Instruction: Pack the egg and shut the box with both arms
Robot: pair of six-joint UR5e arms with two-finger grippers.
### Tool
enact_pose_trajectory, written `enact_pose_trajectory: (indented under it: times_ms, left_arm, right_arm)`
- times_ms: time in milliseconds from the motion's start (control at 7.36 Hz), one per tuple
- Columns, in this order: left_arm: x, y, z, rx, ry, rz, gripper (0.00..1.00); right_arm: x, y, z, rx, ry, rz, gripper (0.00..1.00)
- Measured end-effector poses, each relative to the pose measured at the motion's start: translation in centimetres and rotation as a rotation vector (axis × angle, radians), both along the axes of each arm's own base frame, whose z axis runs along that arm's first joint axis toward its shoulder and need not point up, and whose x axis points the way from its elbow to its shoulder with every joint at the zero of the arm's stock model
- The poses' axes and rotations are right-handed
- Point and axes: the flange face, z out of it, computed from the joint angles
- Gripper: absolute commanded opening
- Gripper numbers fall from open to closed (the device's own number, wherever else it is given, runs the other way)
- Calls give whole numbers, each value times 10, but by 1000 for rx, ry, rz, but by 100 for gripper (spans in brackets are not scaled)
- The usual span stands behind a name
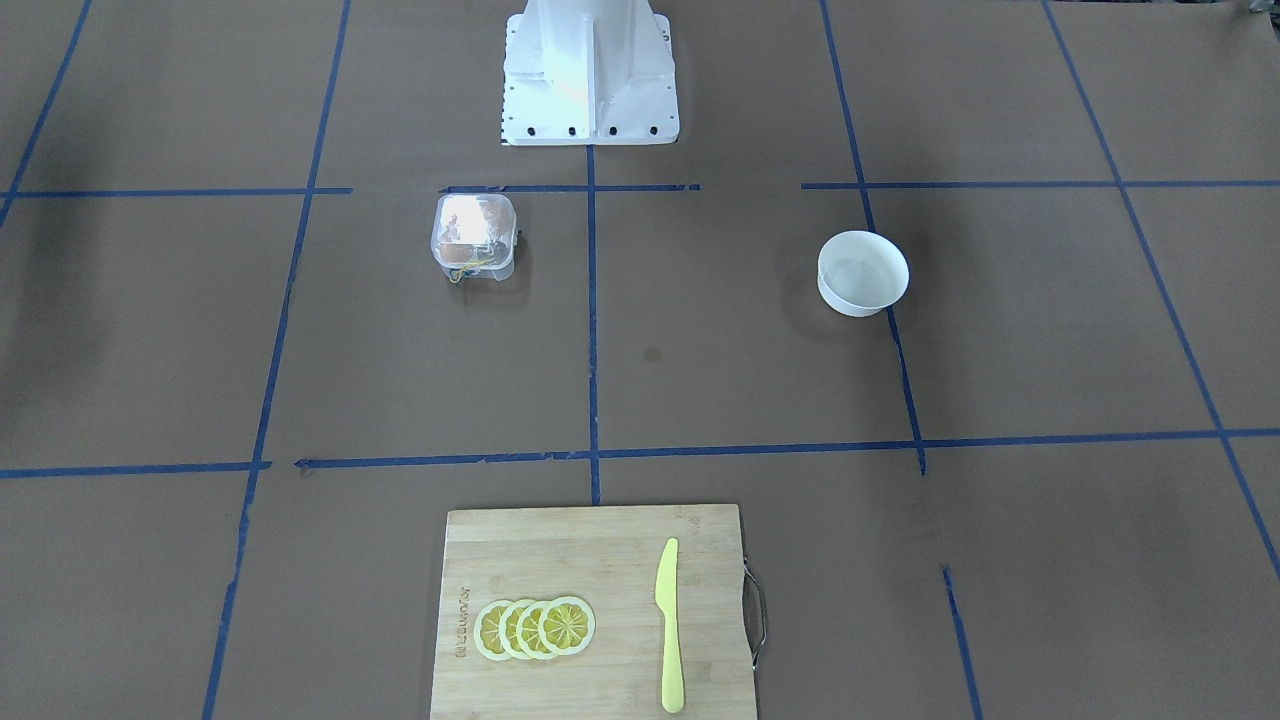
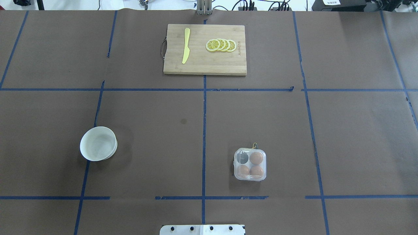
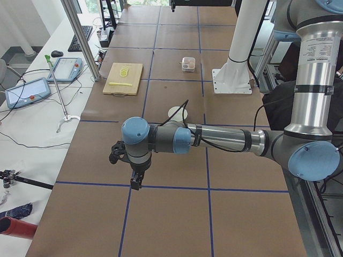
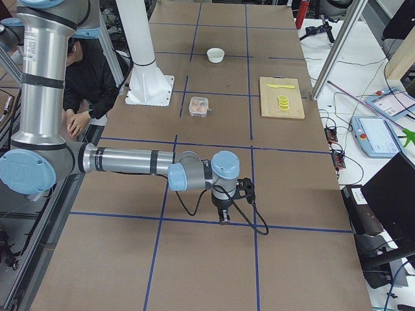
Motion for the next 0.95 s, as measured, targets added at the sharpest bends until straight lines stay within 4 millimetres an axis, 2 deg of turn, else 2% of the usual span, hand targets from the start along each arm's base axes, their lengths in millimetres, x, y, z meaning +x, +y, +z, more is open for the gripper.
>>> enact_pose_trajectory:
  times_ms: [272, 543, 951]
  left_arm:
    - [0, -1, -1, 1, 3, -1, 100]
    - [0, 0, 0, -3, 3, -2, 100]
    - [1, 0, 0, -4, 3, -2, 100]
  right_arm:
    - [14, 2, -19, -37, -5, 19, 100]
    - [20, 4, -31, -61, -3, 30, 100]
    - [22, 15, -25, -60, 5, 33, 100]
